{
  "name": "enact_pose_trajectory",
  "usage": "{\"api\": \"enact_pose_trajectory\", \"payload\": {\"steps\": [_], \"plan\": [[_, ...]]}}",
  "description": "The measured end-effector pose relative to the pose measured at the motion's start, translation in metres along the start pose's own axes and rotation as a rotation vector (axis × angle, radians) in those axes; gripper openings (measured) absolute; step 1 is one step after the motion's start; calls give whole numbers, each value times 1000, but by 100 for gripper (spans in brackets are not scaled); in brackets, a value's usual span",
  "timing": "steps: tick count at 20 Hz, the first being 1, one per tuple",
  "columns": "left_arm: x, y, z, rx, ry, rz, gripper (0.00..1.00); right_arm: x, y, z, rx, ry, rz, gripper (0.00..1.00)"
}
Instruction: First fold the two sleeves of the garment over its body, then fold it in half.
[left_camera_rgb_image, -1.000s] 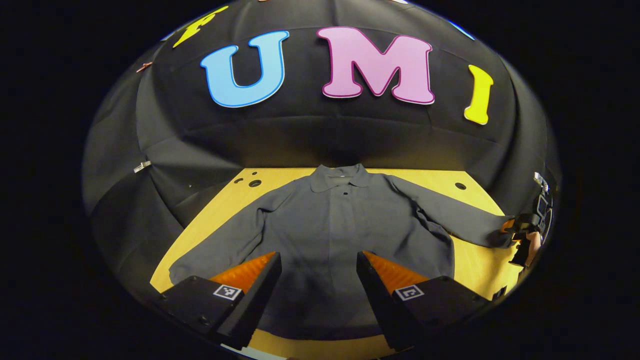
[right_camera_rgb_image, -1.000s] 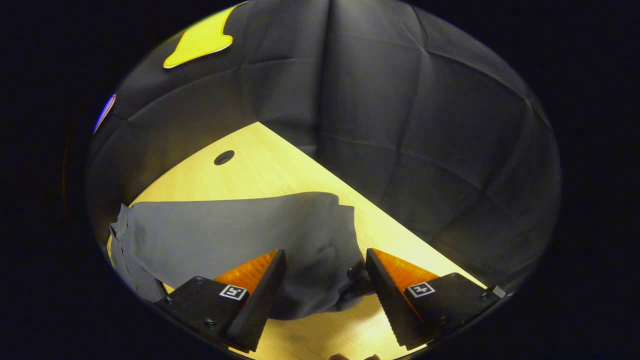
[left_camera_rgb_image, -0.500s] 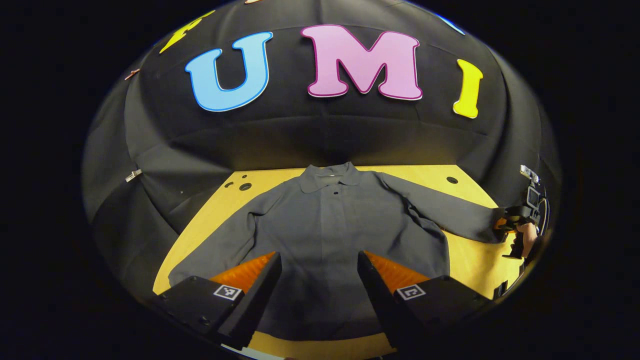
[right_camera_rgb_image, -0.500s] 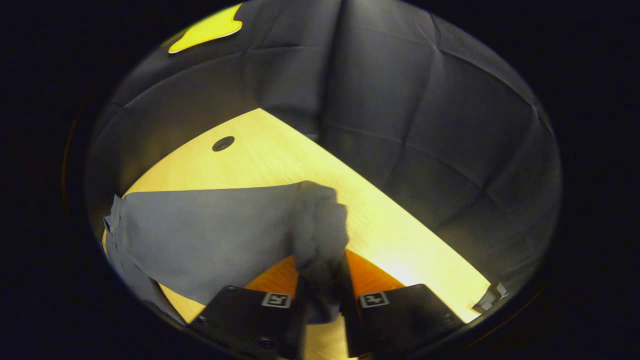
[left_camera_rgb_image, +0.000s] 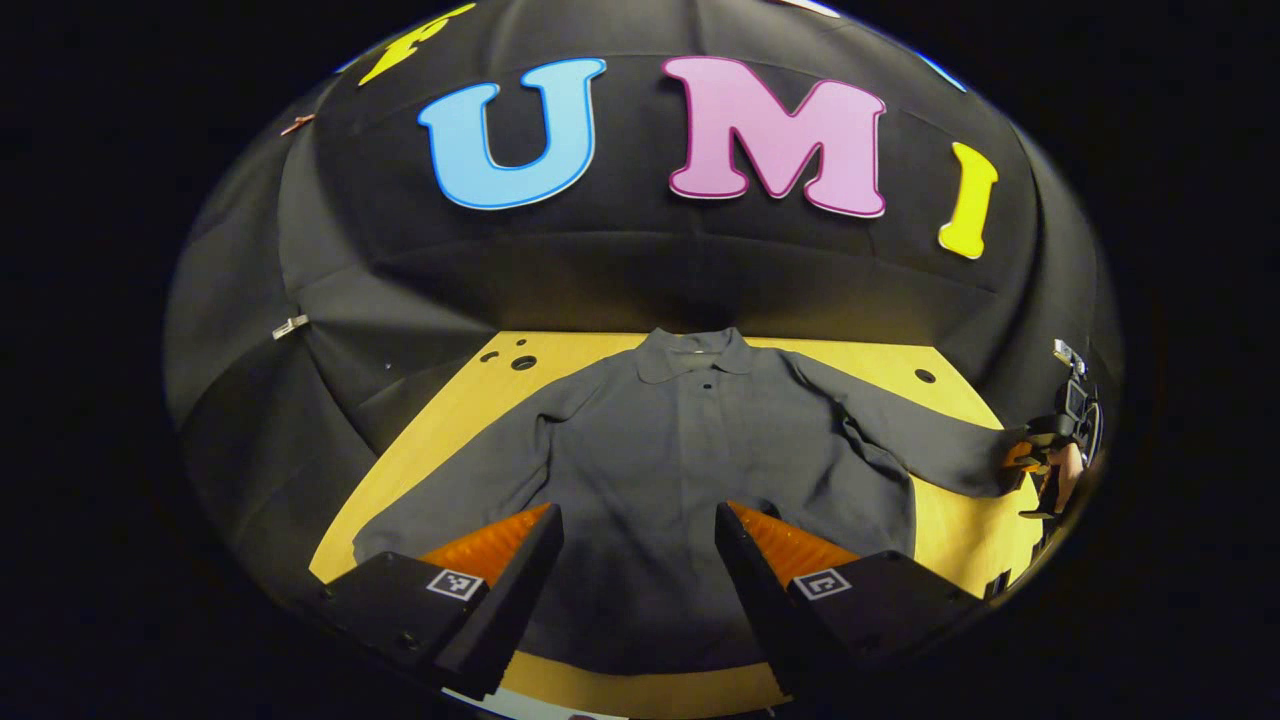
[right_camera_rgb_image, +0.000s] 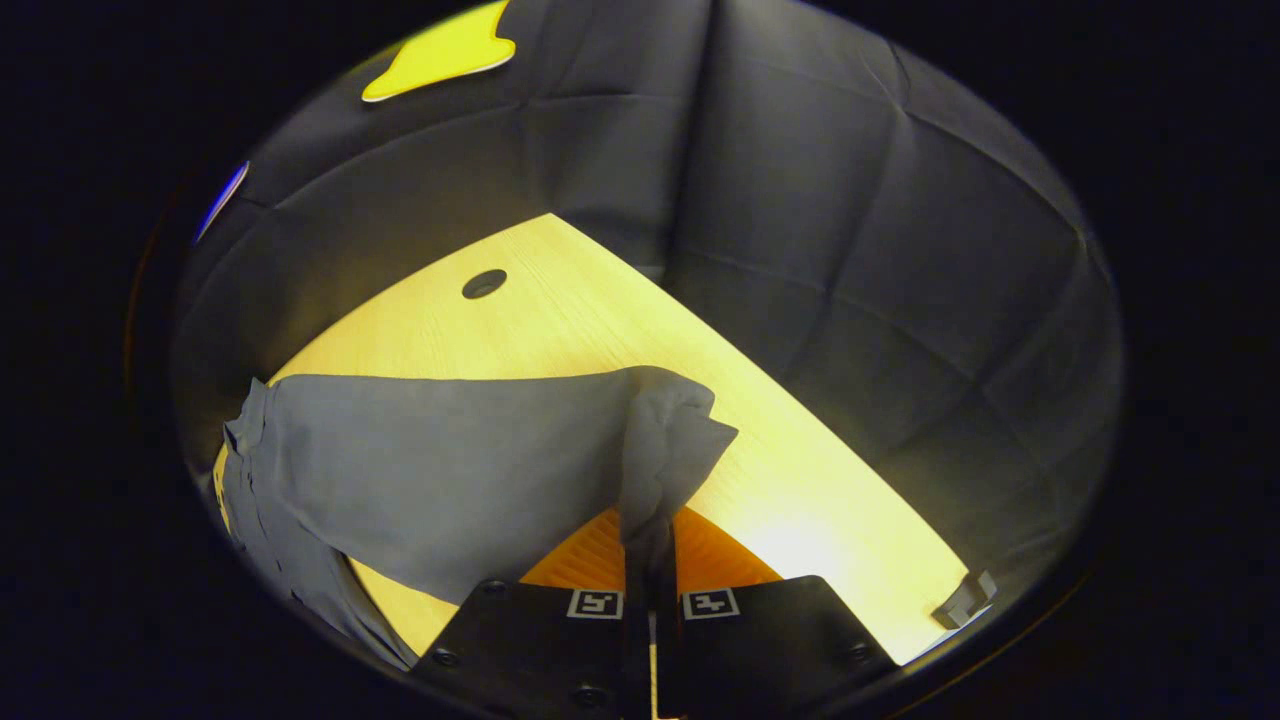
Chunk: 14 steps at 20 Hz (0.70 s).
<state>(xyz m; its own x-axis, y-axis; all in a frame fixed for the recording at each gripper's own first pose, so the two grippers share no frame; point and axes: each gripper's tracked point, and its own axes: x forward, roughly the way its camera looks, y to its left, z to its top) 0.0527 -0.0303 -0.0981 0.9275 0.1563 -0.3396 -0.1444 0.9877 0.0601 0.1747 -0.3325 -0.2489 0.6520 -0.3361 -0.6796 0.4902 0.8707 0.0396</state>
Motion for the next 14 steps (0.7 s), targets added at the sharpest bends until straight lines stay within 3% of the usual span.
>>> {"api": "enact_pose_trajectory", "payload": {"steps": [6, 14], "plan": [[-9, 34, 5, -36, -42, 21, 97, -61, 43, 51, -115, -121, 46, 7], [-21, 55, 7, -87, -110, -1, 96, -116, 166, 86, -251, -217, 195, 7]]}}
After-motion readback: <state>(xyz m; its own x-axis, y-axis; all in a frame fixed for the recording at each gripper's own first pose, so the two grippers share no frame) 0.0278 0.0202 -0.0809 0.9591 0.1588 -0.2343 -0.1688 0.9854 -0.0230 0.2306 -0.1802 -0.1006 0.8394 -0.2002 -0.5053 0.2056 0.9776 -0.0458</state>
